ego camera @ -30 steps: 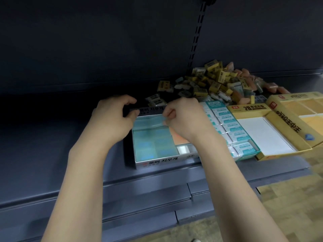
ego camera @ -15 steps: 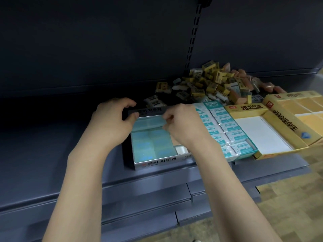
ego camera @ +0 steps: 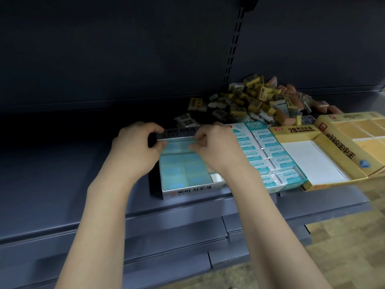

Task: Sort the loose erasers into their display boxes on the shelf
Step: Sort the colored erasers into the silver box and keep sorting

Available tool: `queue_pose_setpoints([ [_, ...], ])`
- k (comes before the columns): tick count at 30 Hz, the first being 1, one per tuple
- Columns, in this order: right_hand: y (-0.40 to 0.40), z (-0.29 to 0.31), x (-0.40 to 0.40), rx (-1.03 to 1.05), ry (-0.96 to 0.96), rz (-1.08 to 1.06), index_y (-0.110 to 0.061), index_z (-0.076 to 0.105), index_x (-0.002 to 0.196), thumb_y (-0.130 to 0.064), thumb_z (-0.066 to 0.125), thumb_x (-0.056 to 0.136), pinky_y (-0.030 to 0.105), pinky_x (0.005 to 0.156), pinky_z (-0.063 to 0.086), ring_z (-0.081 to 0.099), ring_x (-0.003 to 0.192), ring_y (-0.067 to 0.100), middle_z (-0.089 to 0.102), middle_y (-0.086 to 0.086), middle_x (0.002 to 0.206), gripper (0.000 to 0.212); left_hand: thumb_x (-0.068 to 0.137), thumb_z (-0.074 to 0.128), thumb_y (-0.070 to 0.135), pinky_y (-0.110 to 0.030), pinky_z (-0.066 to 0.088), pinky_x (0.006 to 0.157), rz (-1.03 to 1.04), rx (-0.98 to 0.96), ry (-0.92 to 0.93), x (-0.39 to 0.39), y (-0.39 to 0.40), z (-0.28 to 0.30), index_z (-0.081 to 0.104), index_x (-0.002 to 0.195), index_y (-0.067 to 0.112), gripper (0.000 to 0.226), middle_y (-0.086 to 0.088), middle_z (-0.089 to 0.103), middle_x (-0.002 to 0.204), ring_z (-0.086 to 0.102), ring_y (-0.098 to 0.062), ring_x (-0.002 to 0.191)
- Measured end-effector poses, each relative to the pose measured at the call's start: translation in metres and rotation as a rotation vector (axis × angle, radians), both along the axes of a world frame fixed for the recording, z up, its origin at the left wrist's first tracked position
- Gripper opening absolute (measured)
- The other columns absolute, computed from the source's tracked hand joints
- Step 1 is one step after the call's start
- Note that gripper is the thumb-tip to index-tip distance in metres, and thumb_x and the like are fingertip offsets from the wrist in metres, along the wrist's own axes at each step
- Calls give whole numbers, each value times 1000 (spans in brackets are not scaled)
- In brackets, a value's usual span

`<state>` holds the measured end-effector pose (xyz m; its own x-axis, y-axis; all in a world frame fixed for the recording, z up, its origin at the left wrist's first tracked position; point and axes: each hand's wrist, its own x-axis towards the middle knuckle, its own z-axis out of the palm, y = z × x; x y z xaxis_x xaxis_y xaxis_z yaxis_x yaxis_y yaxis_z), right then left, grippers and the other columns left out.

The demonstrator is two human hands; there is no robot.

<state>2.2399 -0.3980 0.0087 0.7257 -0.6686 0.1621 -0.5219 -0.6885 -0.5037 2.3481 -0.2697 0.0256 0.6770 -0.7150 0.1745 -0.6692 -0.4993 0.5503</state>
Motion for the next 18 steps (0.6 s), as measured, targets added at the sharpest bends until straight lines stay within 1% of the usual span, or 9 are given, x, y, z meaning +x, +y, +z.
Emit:
queue_pose_setpoints([
  [3,-2,0,3,25,-23,-9,-14,66,95,-22,71,80,26,74,44,58,93,24,63,11,101,18,84,64,27,-40,42,95,52,-3,5,0,-4,-6,63,113,21,30,-2,59,120,51,-24,112],
  [7,-2,1,1,23,-31,-3,-13,66,96,-22,70,81,23,73,41,58,93,23,62,11,102,18,79,70,27,-43,43,94,118,-2,27,-1,-11,-10,63,110,23,32,-2,58,119,52,-25,110],
  [10,0,2,-3,3,-48,19,-12,66,100,-22,68,83,25,77,44,58,94,24,59,10,104,20,78,71,29,-44,42,96,137,34,58,1,-14,-10,62,111,26,34,-1,56,122,51,-25,112],
  [13,0,2,-6,-1,-21,59,-12,65,107,-22,71,81,27,81,45,56,97,25,55,10,106,28,77,72,28,-44,41,97,134,62,89,3,-16,-7,61,113,27,37,0,56,123,51,-25,112],
  [16,-1,2,-6,-37,17,71,-12,65,107,-19,70,79,29,83,45,54,99,29,53,11,106,29,77,70,25,-44,40,97,118,93,44,2,-20,-3,58,119,28,43,-2,53,126,49,-26,115],
  [18,-3,3,-6,-56,19,75,-13,65,106,-18,69,79,30,83,46,54,99,29,54,11,105,27,79,68,26,-44,40,98,110,73,-1,1,-24,1,57,119,27,42,-2,52,127,47,-28,117],
])
